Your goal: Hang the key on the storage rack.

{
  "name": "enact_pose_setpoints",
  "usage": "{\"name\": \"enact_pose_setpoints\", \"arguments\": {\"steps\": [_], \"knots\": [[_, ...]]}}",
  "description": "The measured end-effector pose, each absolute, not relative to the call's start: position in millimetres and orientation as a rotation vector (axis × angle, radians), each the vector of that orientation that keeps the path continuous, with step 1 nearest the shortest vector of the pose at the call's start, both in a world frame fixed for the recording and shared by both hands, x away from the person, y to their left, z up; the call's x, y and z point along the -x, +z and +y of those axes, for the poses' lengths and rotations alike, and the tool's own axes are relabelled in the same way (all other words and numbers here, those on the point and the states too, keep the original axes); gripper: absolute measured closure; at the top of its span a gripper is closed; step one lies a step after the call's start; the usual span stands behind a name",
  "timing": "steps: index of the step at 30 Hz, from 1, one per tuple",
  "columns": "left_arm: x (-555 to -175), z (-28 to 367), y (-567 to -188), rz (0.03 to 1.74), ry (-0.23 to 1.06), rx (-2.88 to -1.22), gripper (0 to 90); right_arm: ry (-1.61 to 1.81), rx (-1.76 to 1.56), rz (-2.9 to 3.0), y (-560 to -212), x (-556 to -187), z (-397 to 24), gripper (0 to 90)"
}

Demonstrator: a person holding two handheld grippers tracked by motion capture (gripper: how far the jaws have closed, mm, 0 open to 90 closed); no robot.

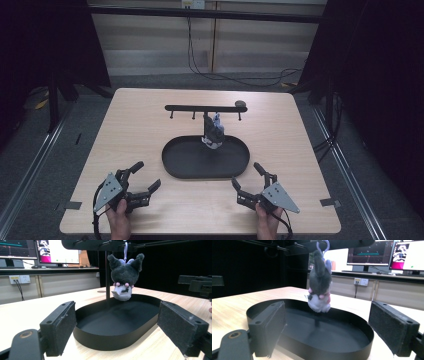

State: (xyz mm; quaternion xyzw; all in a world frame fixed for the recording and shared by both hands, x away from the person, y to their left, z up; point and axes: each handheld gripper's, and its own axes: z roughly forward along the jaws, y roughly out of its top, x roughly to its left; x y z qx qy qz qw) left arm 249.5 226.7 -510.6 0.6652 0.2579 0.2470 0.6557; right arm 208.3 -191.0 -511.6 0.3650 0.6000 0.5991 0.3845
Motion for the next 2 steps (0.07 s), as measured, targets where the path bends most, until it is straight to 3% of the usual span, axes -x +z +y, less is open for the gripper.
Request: {"name": "enact_pose_setpoints", "arguments": {"steps": [2], "knots": [[-249.6,226.6,-510.6,0.583,0.559,-1.507,15.3,1.507,-1.026,1.493,-511.4,-211.0,-193.7,14.2]]}}
